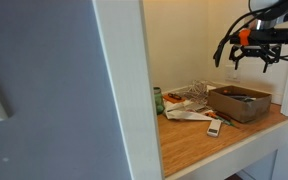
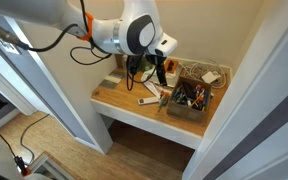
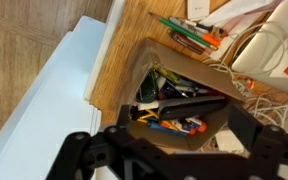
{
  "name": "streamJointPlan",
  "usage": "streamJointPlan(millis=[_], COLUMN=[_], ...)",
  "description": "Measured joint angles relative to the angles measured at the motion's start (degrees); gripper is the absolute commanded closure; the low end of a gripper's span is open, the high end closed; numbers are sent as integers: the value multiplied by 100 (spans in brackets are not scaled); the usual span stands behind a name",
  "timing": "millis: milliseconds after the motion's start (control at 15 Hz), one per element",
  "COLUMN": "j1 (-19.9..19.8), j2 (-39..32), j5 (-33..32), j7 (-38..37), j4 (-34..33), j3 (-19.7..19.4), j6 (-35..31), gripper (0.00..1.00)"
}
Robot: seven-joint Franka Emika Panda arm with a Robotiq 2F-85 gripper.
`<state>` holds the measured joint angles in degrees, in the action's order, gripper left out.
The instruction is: Take the black thing out of the box
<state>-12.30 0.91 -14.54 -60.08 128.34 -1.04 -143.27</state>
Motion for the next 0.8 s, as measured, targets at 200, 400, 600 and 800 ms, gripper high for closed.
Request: streamJointPlan(millis=[200,400,600,800], j1=[50,174,264,285], j2=[-389,-726,-931,-951], j5=[-471,-986,-1123,-1126], j7=[-1087,-2196,-2598,-2642], j4=[-159,-363,-552,-591], j3=[-257,-570,-694,-699], j6=[-180,-123,-20,-1], gripper=[0,0,0,0])
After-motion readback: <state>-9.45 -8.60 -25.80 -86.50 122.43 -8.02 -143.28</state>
